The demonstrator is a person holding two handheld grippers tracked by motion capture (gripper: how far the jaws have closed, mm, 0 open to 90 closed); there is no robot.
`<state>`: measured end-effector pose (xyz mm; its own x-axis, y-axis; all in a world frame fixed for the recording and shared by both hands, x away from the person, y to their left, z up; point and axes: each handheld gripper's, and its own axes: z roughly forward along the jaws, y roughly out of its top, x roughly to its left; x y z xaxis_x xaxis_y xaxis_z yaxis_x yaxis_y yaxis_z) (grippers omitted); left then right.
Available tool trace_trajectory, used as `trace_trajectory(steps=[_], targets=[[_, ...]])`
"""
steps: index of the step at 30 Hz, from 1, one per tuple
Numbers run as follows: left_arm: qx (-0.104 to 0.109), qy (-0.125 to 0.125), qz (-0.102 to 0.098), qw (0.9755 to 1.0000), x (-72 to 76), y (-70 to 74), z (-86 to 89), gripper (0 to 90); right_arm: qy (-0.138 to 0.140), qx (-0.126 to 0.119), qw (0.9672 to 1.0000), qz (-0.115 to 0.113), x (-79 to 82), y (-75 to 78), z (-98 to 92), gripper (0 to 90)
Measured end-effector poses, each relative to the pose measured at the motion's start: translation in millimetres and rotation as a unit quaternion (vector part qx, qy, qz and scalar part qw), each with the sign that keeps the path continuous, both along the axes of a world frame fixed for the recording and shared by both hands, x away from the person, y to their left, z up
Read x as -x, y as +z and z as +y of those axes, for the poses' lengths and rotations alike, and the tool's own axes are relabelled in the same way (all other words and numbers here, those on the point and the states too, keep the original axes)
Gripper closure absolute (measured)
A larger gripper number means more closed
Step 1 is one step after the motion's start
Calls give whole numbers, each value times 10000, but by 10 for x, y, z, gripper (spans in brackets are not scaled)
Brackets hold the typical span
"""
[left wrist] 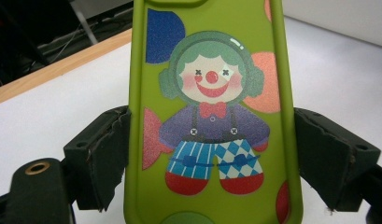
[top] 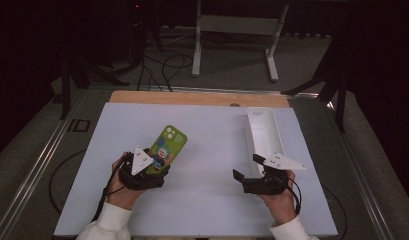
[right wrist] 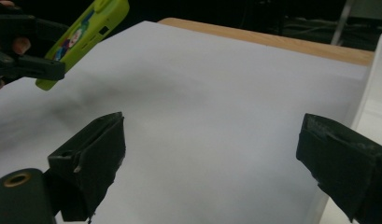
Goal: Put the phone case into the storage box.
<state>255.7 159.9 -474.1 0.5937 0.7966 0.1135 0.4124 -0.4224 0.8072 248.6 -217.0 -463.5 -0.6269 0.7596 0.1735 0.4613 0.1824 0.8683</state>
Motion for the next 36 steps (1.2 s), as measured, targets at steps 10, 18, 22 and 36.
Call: trace_trajectory(steps=[10, 18, 22, 36], targets=[[-32, -215, -81, 9997, -31, 32, -175, 165, -51, -7, 9999, 114, -41, 23, 34, 85], [-97, -345, -62, 9993, -47, 10, -272, 165, -51, -19, 9998, 175, -68, 69, 57, 85], [-110, -395, -46, 9991, -63, -1, -327, 165, -71, -10, 9998, 208, -97, 94, 83, 85], [-127, -573, -90, 9982, -72, 43, -460, 166, 60, 22, 9997, 219, -156, 127, 181, 86]])
